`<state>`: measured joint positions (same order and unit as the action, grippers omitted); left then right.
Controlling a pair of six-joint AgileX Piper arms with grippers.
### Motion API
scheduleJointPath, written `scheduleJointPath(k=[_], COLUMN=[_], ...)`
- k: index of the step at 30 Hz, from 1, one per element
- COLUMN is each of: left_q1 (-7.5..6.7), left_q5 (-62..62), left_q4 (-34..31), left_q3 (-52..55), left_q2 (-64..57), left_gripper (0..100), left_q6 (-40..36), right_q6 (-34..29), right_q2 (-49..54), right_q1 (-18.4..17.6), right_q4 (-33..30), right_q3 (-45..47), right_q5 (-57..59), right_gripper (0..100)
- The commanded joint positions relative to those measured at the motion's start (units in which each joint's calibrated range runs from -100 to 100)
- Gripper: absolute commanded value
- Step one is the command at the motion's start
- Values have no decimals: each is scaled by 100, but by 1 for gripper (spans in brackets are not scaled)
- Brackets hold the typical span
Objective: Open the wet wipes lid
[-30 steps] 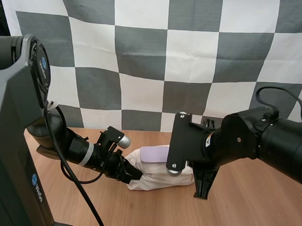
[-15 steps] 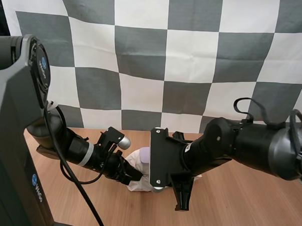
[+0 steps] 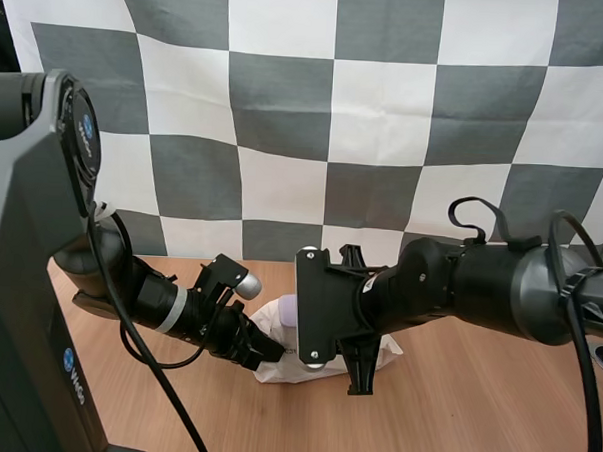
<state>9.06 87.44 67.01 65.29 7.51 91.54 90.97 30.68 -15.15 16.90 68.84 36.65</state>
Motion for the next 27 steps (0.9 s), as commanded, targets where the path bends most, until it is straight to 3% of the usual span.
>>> scheduleJointPath(k=[1, 13, 20, 27], left_q1=[-3, -3, -3, -3], left_q5=[-5, -5, 17, 276], left_q4=[-18, -43, -42, -42], left_q3=[0, 0, 0, 0], left_q2=[2, 2, 2, 2], left_gripper=[0, 0, 0, 0], left_q6=[-7, -7, -7, -7], right_q6=[189, 192, 192, 192], right_q2=[-203, -684, -684, -684], right_q1=[-4, -4, -4, -4], right_q4=[-12, -142, -100, -87], right_q3=[-2, -16, -16, -16], right_q5=[-737, -1358, -1556, -1743], right_gripper=[52, 51, 40, 39])
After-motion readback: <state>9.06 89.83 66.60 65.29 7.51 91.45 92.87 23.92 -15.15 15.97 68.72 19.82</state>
